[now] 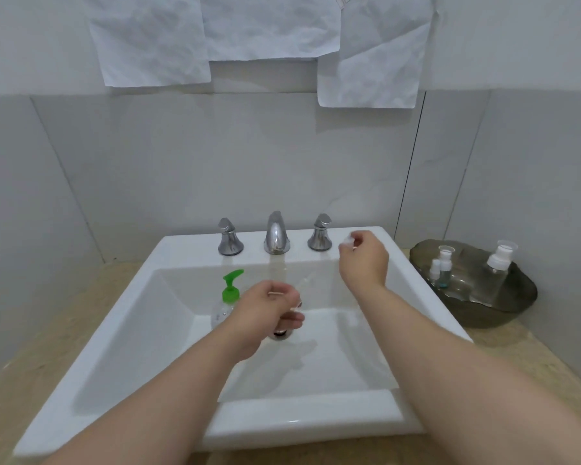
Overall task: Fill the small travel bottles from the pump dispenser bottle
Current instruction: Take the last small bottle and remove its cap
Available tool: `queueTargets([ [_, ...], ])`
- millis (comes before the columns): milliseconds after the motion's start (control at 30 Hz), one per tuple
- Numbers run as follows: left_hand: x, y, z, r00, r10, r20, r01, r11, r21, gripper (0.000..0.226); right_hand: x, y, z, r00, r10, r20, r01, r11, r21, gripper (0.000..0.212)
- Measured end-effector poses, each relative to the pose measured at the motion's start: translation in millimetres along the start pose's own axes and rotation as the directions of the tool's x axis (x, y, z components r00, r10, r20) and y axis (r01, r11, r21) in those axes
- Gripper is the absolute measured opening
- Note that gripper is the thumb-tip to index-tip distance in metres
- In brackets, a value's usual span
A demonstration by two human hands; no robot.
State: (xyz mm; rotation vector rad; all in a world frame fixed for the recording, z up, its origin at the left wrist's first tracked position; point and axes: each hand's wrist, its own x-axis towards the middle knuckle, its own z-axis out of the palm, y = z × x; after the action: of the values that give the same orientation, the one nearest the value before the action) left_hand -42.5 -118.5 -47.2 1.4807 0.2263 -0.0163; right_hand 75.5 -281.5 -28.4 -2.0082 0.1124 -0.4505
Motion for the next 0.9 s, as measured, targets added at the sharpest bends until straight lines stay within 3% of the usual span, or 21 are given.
queueTargets([
  [167, 17, -8, 8, 1.0, -0.004, 0.003, 0.004, 0.987, -0.159, 0.019, 41, 3, 17, 1.0, 0.006, 0.014, -0.004, 0.995, -0.098, 0.03],
  [367, 24, -17, -1, 0.998, 0.059, 0.019, -0.057, 0.992, -0.114, 0.016, 56, 23, 26, 0.999, 0.026, 0.043, -0.018, 0.984, -0.179, 0.034],
  [533, 24, -15, -2, 0.997, 0.074, -0.014, -0.074, 0.997, -0.004, 0.021, 41, 16, 17, 0.998, -0.051, -0.045, 0.043, 0.984, -0.171, 0.065],
  [600, 24, -16, -4, 0.995, 0.09, -0.046, -0.086, 0.993, 0.08, 0.024, 24, 9, 10, 0.971, -0.17, -0.168, 0.151, 0.982, -0.117, 0.055],
  [667, 21, -16, -5, 0.992, 0.101, -0.071, -0.093, 0.989, 0.114, 0.025, 0, 1, 5, 0.96, -0.209, -0.188, 0.203, 0.978, -0.05, 0.034],
  [767, 17, -15, -6, 0.989, 0.111, -0.1, -0.093, 0.981, 0.171, 0.026, -36, -7, 5, 0.998, -0.053, -0.02, 0.055, 0.987, 0.152, 0.007],
  [900, 12, -15, -7, 0.983, 0.118, -0.144, -0.075, 0.959, 0.275, 0.032, -71, -6, 2, 0.957, 0.088, 0.278, -0.172, 0.939, 0.296, 0.007],
])
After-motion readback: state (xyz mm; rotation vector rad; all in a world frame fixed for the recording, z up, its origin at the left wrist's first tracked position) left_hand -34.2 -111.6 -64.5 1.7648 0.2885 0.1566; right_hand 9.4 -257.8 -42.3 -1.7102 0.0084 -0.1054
